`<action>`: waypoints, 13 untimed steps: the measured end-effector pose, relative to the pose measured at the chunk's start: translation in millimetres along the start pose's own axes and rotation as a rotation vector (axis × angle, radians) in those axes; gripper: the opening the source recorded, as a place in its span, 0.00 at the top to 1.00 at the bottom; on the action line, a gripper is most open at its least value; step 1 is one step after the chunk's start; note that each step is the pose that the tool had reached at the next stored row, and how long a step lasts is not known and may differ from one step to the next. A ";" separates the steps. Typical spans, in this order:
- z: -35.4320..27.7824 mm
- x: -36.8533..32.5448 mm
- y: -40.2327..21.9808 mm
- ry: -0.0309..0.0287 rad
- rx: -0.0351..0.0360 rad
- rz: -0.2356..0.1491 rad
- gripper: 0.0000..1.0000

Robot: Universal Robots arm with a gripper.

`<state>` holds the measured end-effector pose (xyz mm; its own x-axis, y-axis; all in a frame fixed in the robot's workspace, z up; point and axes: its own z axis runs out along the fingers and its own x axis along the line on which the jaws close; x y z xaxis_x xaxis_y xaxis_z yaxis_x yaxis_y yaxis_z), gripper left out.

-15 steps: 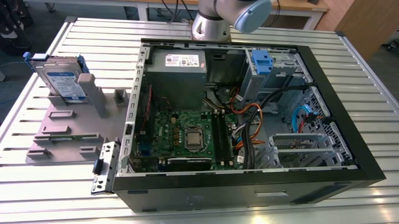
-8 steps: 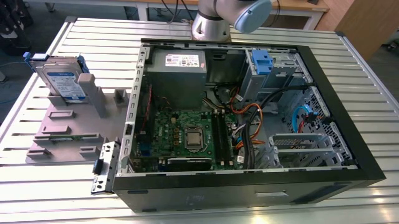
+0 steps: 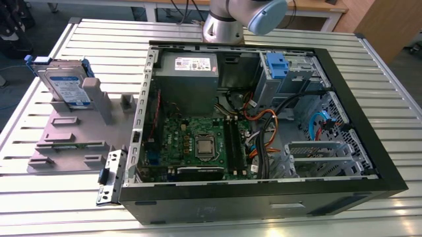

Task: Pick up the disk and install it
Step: 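Pick up the disk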

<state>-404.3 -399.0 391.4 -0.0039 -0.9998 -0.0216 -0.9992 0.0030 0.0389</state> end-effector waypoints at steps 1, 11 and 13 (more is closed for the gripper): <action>0.0 0.0 0.0 0.0001 0.0000 -0.001 0.89; 0.0 0.0 -0.1 0.0006 -0.0003 -0.015 0.89; 0.0 0.0 -0.1 0.0007 -0.0003 -0.017 0.89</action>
<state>-404.2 -399.0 391.4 0.0135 -0.9997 -0.0216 -0.9991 -0.0143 0.0389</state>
